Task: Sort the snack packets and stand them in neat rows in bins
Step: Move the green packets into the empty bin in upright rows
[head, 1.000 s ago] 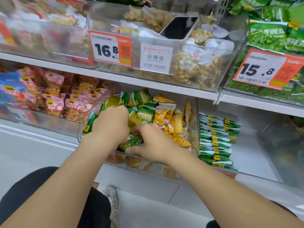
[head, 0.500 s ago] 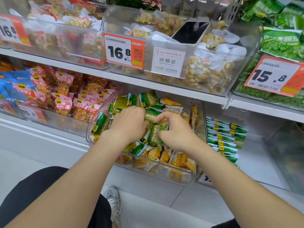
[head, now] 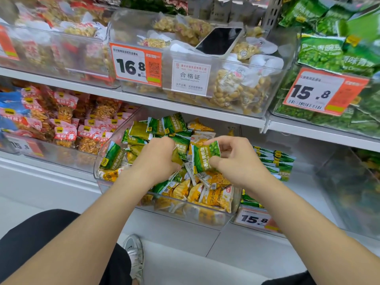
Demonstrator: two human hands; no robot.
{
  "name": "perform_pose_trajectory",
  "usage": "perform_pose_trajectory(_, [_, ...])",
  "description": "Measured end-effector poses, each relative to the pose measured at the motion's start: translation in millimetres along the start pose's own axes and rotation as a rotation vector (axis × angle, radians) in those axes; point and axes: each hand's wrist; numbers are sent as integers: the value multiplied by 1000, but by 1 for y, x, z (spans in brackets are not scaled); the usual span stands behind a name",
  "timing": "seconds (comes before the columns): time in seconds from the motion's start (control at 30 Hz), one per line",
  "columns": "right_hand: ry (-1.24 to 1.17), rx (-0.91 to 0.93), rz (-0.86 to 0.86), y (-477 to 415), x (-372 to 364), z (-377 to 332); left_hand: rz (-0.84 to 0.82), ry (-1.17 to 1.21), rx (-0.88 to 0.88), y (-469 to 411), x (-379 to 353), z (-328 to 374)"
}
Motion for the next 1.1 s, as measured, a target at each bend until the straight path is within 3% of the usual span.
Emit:
perform_pose_trajectory(0.1, [-93, -41, 25, 4, 9, 2, -19, 81, -56, 7, 3, 3])
perform_pose_trajectory(0.3, [-457, -170, -4, 13, 18, 5, -96, 539, -123, 22, 14, 19])
perform_pose_trajectory(0.4, [-586, -146, -59, 18, 19, 8, -157, 850, -146, 27, 13, 27])
perform_pose_trajectory(0.57, [-565, -79, -97, 21, 20, 8, -207, 1207, -155, 28, 10, 42])
perform_pose_trajectory(0.8, [-576, -138, 17, 20, 29, 10, 22, 1081, -48, 22, -4, 42])
perform_pose_trajectory(0.93, [-623, -118, -28, 21, 29, 10, -26, 1046, -32, 24, -7, 45])
perform_pose_trajectory(1.1, [-437, -43, -28, 26, 29, 15, -20, 1077, -100, 27, -11, 48])
Point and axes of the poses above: each hand's wrist, its own y-axis away from the middle knuckle, its own x-axis out of the back of the hand, z = x × y, and after that the axes turned 9 degrees about y, right-handed
